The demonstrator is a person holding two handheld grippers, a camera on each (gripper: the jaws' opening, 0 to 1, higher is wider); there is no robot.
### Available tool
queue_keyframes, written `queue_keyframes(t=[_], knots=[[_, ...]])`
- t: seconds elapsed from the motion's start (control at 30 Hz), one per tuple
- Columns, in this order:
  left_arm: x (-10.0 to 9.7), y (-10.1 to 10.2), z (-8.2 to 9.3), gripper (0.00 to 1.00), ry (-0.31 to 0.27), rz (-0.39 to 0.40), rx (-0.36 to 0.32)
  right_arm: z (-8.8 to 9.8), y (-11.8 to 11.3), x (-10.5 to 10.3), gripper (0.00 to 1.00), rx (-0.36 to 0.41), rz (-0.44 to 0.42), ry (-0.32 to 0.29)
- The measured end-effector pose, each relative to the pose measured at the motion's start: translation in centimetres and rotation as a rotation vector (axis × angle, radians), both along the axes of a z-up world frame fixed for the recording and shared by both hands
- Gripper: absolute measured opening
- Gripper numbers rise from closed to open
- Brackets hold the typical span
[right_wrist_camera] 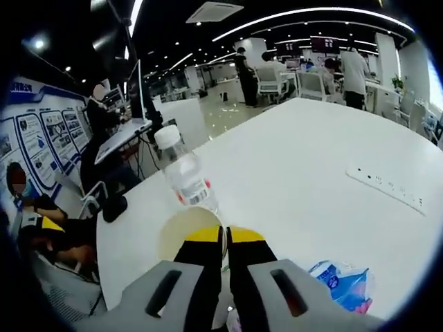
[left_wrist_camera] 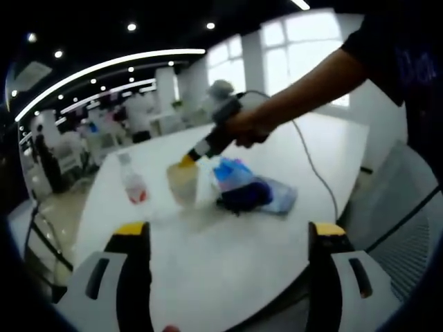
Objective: Arrange the tabletop items into an orderly group along one side of the table until the central work area is clear of visible clutter.
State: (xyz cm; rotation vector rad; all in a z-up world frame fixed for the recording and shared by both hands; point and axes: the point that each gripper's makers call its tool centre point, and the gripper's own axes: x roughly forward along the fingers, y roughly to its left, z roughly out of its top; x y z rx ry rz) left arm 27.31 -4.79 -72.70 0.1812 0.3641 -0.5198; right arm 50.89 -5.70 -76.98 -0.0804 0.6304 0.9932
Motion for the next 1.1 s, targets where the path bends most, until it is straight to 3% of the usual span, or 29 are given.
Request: queue_keyframes(t=[0.63, 1.1], knots=[[0.2, 0.1, -0.1, 0.88, 0.009, 0.010, 0.010, -2.4, 1.4, 2.4, 0.01, -0.005, -0.063, 0.064], [0.2, 0.2, -0.3, 0.86, 0.020, 0.013, 0.014, -3.6, 2.3, 3.4, 0.01, -0.022, -0.076, 0.058]])
